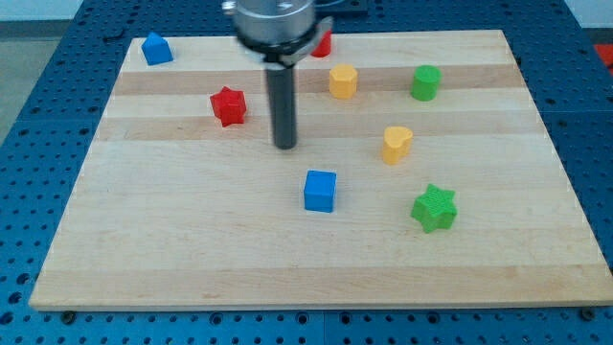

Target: Move the blue cube to the bottom of the yellow hexagon

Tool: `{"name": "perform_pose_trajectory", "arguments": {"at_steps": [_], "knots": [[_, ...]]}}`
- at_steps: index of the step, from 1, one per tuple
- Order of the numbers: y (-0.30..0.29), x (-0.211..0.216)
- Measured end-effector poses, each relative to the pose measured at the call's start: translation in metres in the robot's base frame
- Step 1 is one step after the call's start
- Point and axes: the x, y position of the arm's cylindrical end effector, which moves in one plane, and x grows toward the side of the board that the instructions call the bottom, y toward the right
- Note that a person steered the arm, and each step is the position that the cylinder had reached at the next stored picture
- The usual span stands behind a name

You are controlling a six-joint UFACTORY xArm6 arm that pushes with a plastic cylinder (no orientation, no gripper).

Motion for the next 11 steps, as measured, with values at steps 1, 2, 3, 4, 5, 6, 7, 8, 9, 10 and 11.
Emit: {"name": "perform_pose_trajectory", "arguments": {"at_steps": [1,2,3,4,5,6,7,8,9,10,11], "knots": [[-0.036,0.025],[-0.043,0.060],[-0.026,0.086],[0.008,0.100],[0.044,0.102],[0.062,0.102],[0.064,0.102],[0.064,0.083],[0.064,0.049],[0.065,0.014],[0.066,-0.018]]}}
